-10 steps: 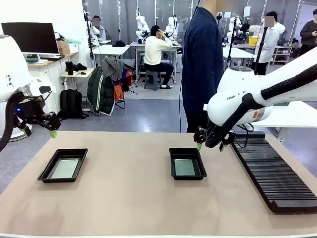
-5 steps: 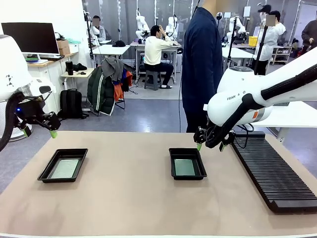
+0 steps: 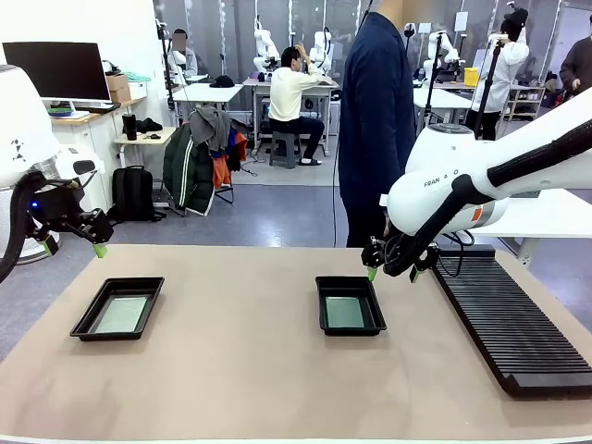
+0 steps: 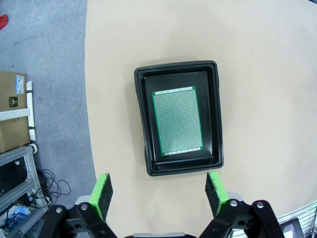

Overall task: Inspect and transfer BCBs to ESD trays.
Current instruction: Pick up the ESD tray and place it on the left side of the table.

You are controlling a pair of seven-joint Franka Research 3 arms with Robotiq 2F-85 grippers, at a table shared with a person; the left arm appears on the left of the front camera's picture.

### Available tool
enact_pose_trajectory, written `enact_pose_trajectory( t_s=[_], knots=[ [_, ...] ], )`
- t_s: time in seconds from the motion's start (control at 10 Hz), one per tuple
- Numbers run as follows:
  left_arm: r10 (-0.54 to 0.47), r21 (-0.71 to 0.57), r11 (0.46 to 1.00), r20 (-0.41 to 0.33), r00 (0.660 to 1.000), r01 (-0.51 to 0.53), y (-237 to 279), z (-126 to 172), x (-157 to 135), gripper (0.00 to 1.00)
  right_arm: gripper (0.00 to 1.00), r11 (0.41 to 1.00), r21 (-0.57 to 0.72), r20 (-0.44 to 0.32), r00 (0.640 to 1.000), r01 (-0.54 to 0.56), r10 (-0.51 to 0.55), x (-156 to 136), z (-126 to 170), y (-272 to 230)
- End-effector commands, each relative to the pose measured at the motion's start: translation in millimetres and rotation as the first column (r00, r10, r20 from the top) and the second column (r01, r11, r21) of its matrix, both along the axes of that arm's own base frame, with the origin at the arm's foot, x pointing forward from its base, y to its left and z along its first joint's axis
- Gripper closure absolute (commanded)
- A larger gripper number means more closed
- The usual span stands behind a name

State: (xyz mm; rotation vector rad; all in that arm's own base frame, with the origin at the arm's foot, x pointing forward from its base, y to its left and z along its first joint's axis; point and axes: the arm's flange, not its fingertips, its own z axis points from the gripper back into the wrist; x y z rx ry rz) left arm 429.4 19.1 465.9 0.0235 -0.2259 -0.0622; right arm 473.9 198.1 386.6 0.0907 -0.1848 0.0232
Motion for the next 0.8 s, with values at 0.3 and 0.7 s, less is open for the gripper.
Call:
enact_pose_trajectory(
  t_s=[0.3, 0.7],
  knots=[
    [0.002, 0.001, 1.0, 0.004, 1.0, -0.002, 0.5, -0.8, -0.5, 0.0, 0.0, 1.0, 0.01, 0.018, 1.0, 0.0, 0.0, -0.8, -4.3, -0.4],
    [0.044, -0.036, 0.998, 0.027, 0.999, -0.043, -92.7, -9.8, -5.2, 0.0, 0.0, 0.979, 0.193, -0.081, 0.996, 0.061, -0.046, -0.9, 12.6, -55.2]
  ],
)
